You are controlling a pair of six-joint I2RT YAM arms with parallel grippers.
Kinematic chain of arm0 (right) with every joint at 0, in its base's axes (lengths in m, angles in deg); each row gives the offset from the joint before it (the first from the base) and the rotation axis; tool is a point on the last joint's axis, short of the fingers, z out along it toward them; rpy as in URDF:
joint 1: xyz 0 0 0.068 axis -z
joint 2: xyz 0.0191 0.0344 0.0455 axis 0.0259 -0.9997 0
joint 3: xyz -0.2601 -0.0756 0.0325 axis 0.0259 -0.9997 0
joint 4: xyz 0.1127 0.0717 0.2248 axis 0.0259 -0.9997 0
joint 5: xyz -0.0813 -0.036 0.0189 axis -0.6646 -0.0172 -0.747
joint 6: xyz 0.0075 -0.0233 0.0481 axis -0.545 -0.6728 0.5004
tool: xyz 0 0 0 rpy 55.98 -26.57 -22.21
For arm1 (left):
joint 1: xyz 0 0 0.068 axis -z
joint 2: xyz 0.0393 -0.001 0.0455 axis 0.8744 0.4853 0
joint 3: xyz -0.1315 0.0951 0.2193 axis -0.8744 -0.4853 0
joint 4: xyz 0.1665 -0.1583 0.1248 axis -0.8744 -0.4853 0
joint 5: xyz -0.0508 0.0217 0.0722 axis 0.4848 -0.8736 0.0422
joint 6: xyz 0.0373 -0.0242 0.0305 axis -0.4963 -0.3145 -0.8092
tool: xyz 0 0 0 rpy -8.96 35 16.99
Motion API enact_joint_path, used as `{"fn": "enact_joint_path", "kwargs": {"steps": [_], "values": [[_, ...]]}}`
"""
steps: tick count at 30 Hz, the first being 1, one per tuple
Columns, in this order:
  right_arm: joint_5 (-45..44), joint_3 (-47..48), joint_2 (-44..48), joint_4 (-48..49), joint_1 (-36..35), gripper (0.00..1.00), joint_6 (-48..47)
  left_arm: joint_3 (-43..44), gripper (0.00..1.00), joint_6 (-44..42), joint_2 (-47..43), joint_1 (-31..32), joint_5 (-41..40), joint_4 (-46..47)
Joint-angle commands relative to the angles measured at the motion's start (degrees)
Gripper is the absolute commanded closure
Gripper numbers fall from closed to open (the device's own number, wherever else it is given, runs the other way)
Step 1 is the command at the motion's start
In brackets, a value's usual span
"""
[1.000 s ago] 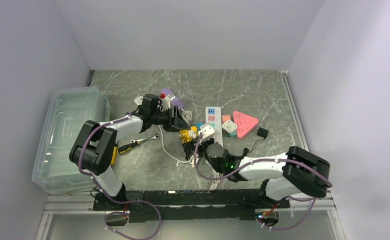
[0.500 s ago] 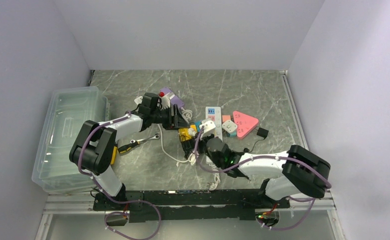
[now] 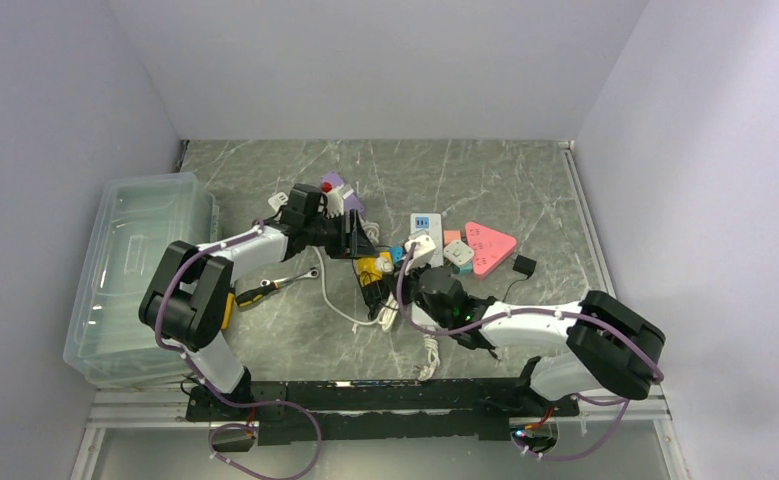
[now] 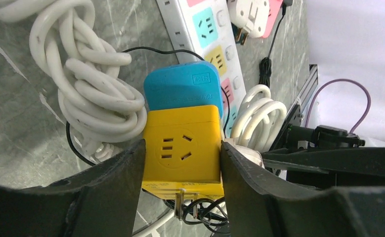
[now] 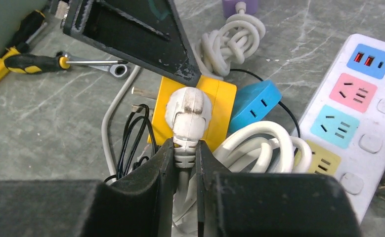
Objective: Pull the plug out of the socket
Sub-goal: Remove the plug from the socket.
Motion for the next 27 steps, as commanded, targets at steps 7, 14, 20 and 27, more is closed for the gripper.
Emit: {"fn": "enact_joint_path", "kwargs": {"steps": [7, 14, 20, 27], "values": [[-15.8, 6.3, -1.3, 9.5, -10.4, 1.00, -13.4, 1.3, 1.00, -4.3, -0.3, 0.9, -1.2, -5.8], [-17.9, 6.1, -0.8, 8.9, -10.4, 1.00, -11.8, 1.6, 1.00, -4.3, -0.8, 0.8, -0.3, -5.4], [-22.1, 5.4, -0.2, 8.2, -9.3, 1.00, -10.2, 1.5, 0.69, -4.2, -4.4, -1.5, 2.5, -3.2], [-19.9, 1.9, 3.8, 10.4, -6.3, 1.00, -7.8, -0.1, 0.35, -9.9, -16.7, -1.7, -4.3, -4.1]]}}
